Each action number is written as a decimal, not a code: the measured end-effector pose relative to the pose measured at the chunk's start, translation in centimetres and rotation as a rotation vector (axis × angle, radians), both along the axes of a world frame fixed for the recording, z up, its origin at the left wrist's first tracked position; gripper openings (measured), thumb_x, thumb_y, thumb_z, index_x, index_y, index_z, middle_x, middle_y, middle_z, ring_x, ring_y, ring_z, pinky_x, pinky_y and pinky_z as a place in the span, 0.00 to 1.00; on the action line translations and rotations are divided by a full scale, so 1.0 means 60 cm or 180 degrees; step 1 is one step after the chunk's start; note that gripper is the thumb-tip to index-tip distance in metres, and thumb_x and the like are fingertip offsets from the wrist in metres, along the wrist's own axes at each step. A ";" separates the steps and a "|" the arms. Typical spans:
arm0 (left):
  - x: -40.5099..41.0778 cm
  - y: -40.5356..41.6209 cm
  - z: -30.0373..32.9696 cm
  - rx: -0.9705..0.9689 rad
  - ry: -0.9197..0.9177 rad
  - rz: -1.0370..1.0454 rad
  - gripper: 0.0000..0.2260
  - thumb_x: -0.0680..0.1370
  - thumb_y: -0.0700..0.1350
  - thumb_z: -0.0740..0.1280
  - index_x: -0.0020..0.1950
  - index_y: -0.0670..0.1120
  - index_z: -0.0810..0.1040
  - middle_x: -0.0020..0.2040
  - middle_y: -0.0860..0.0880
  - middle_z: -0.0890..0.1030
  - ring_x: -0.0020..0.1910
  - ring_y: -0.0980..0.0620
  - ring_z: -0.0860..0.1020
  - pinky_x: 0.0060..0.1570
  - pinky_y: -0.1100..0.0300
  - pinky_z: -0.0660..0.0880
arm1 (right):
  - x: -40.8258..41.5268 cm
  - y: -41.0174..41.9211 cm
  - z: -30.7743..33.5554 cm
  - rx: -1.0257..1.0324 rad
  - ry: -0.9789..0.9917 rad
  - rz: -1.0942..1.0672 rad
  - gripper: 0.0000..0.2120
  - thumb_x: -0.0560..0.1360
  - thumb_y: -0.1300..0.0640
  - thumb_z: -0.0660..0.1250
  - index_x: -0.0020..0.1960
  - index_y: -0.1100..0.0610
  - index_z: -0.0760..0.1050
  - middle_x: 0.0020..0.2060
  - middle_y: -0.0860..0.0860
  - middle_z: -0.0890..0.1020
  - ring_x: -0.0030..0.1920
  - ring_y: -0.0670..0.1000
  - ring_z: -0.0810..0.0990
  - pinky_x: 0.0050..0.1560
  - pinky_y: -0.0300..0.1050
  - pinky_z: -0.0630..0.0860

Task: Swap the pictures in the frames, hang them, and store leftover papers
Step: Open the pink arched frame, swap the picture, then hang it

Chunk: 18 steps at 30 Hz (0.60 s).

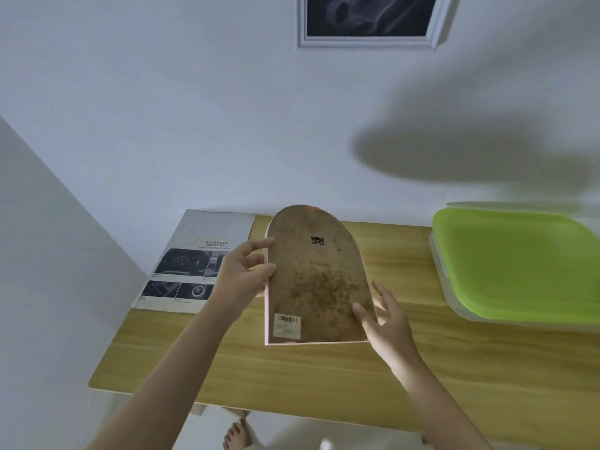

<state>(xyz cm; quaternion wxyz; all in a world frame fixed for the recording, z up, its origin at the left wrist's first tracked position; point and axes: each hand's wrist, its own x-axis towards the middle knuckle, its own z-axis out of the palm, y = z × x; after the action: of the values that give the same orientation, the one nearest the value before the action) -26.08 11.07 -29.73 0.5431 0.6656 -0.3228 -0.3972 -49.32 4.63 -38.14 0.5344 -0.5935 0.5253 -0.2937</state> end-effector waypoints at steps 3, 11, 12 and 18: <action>0.003 0.012 -0.036 0.0013 0.0063 0.0007 0.16 0.76 0.31 0.62 0.58 0.49 0.76 0.47 0.39 0.82 0.39 0.50 0.81 0.43 0.50 0.79 | 0.002 0.009 -0.027 0.0125 -0.0109 0.0019 0.32 0.71 0.53 0.73 0.72 0.46 0.63 0.64 0.50 0.75 0.63 0.50 0.74 0.61 0.54 0.75; -0.003 0.059 -0.165 0.0815 -0.0861 -0.0335 0.24 0.72 0.44 0.68 0.65 0.59 0.69 0.60 0.49 0.75 0.49 0.50 0.80 0.48 0.48 0.80 | 0.018 0.047 -0.063 -0.0097 0.0132 -0.0231 0.34 0.73 0.62 0.71 0.74 0.54 0.60 0.63 0.40 0.67 0.65 0.38 0.64 0.63 0.34 0.61; -0.010 0.065 -0.178 0.0913 -0.0978 -0.0441 0.27 0.72 0.44 0.70 0.69 0.55 0.67 0.62 0.49 0.73 0.53 0.51 0.78 0.52 0.50 0.79 | 0.019 0.049 -0.071 -0.0015 0.0167 -0.0290 0.34 0.73 0.62 0.71 0.74 0.54 0.60 0.64 0.41 0.68 0.65 0.38 0.64 0.63 0.34 0.61; -0.025 0.087 -0.221 0.1291 -0.1270 -0.1078 0.52 0.60 0.54 0.79 0.76 0.45 0.53 0.67 0.51 0.64 0.65 0.53 0.64 0.67 0.55 0.65 | 0.027 0.065 -0.120 0.0197 0.0507 -0.0531 0.34 0.71 0.55 0.72 0.72 0.47 0.62 0.63 0.53 0.70 0.62 0.50 0.72 0.62 0.43 0.71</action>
<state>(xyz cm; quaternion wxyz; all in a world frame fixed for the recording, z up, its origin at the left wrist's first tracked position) -27.56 16.26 -42.97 0.2518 0.7617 -0.4432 -0.3999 -47.69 8.51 -45.33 0.4828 -0.5524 0.6225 -0.2726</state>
